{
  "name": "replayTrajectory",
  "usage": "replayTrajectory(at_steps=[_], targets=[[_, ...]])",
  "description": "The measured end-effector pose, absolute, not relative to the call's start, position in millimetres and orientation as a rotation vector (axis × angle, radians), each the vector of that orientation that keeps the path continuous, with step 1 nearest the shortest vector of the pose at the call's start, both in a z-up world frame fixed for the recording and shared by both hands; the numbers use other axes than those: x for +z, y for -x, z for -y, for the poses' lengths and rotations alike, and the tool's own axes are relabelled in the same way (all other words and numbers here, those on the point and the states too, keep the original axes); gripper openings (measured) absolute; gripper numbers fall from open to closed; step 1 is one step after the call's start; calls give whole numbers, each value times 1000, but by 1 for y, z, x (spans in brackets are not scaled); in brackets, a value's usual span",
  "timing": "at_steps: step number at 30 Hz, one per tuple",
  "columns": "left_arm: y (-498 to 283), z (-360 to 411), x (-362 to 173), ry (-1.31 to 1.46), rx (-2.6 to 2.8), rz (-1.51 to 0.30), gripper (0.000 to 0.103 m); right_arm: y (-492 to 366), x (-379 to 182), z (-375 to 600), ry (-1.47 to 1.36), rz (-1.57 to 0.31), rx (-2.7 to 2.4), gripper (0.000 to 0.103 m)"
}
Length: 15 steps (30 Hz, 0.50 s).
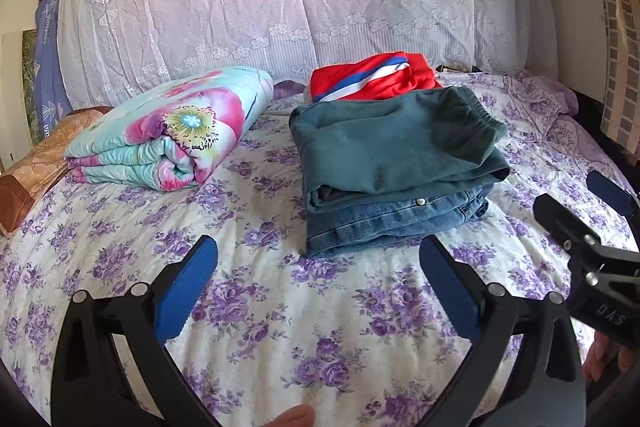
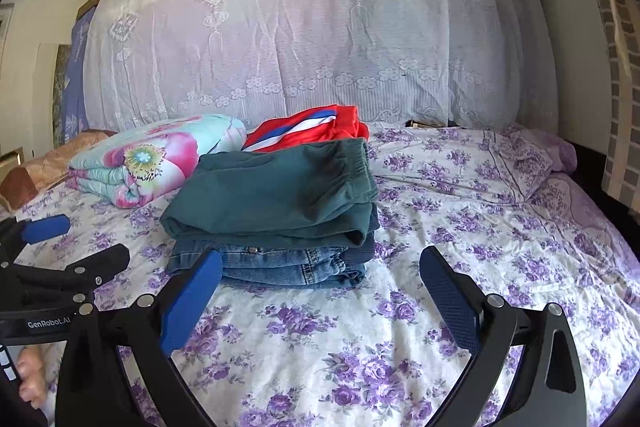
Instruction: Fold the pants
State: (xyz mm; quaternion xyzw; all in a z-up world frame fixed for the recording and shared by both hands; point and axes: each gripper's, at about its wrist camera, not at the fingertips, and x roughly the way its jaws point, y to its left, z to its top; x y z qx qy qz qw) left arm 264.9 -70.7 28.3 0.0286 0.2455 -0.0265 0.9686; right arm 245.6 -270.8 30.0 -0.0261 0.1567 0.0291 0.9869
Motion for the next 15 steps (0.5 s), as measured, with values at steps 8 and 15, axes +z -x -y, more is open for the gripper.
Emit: replayTrajectory(at_steps=[8, 15], targets=[[-265, 72, 26, -47, -65, -510, 98, -244, 29, 269, 48, -313, 71, 100], [-262, 74, 26, -55, -71, -507, 98, -242, 30, 267, 50, -305, 72, 100]])
